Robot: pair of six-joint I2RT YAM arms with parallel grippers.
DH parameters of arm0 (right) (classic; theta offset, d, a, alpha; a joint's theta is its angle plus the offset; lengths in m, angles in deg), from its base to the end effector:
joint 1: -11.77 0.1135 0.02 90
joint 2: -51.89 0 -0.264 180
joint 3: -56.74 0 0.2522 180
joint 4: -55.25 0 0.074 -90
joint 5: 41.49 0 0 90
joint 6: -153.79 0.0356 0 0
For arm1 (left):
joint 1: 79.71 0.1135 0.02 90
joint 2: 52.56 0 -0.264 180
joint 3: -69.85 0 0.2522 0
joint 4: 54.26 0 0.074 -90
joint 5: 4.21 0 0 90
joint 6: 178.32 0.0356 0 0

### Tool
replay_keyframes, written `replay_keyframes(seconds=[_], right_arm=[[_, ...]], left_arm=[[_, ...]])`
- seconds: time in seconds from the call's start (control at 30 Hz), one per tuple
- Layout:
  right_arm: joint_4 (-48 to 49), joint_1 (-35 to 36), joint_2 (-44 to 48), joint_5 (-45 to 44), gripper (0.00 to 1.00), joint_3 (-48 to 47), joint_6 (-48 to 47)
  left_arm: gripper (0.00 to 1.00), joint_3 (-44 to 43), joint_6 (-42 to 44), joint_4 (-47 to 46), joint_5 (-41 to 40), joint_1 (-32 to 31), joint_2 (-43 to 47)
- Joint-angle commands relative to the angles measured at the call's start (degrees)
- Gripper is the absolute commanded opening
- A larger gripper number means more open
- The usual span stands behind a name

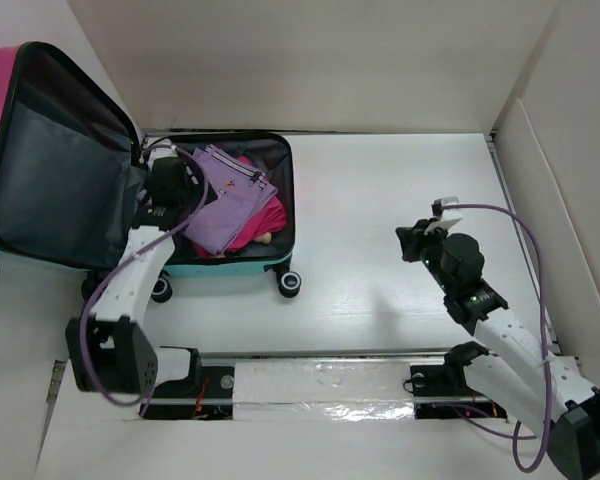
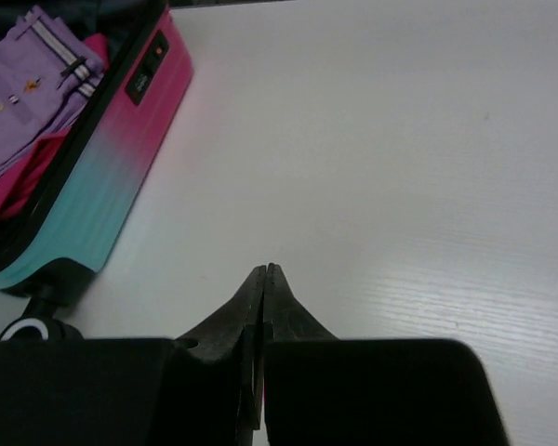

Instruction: Pack the luggage

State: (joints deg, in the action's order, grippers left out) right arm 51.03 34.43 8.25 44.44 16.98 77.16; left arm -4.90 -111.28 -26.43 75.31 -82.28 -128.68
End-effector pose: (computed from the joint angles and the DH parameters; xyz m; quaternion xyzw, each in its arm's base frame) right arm 0.1754 0.0705 0.2632 -0.0379 0.7542 0.1771 0.6312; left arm 0.3039 -0.0072 0.3106 -0.1975 0.8372 -0.0345 0.5089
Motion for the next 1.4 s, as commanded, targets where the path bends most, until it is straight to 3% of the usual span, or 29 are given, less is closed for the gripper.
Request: replay_keyframes(seconds=[0.0, 0.03, 0.07, 0.17, 0.3, 0.5, 0.63, 0.77, 0.87, 0.9, 1.0, 1.03, 1.1, 1.27, 1.37], right_arm=[[5.9, 4.1, -0.9, 6.9, 0.00, -3.4, -2.8], [7.4, 5.4, -0.9, 6.7, 0.00, -3.8, -2.8], [7.9, 6.7, -1.2, 5.8, 0.00, -4.3, -2.6], [7.4, 12.5, -6.0, 5.7, 0.00, -10.1, -3.9], [7.0, 20.7, -19.9, 5.1, 0.00, -21.6, -4.8], [14.4, 31.5, -43.3, 8.4, 0.00, -40.3, -4.3], [16.9, 35.0, -58.3, 13.6, 0.00, -55.8, -4.6], [18.9, 36.3, -72.8, 21.3, 0.10, -72.4, -1.1], [19.1, 37.5, -83.1, 24.7, 0.25, -85.5, 0.5], [18.7, 38.1, -85.5, 25.9, 0.36, -88.9, 0.6], [14.2, 39.7, -95.6, 27.0, 0.52, -105.7, 0.0], [11.2, 39.7, -100.6, 26.8, 0.56, -115.0, -1.1], [9.6, 41.6, -104.8, 24.1, 0.61, -122.2, -2.3], [14.9, 43.4, -109.2, 17.5, 0.61, -126.2, -3.9], [13.9, 44.0, -108.6, 16.9, 0.59, -124.7, -3.1]], left_arm=[[0.67, -3.9, 0.8, -4.1, 5.5, -8.4, 10.9], [0.59, -4.2, 1.3, -4.0, 7.1, -9.9, 12.2], [0.37, -4.4, 1.3, -4.0, 8.9, -11.1, 15.2], [0.00, -2.6, -0.8, -7.2, 20.2, -11.8, 23.2], [0.00, -1.8, -3.6, -15.5, 30.0, -11.8, 32.3], [0.00, -6.6, -10.1, -23.8, 46.4, -11.8, 34.7], [0.00, -6.8, -13.5, -34.0, 52.0, -11.8, 36.8], [0.00, -6.3, -14.2, -35.7, 52.9, -11.8, 35.9], [0.00, -6.5, -12.1, -33.3, 49.9, -11.8, 35.1], [0.00, -6.5, -12.5, -33.0, 51.0, -11.8, 34.9], [0.00, -3.3, -18.8, -38.4, 55.6, -11.8, 35.4], [0.00, -2.8, -19.4, -39.2, 56.4, -11.8, 35.7], [0.00, -1.1, -19.7, -38.9, 56.6, -11.8, 36.3], [0.00, 1.0, -15.7, -34.6, 55.4, -12.8, 34.5], [0.00, 0.8, -6.3, -22.4, 45.4, -14.0, 36.6]])
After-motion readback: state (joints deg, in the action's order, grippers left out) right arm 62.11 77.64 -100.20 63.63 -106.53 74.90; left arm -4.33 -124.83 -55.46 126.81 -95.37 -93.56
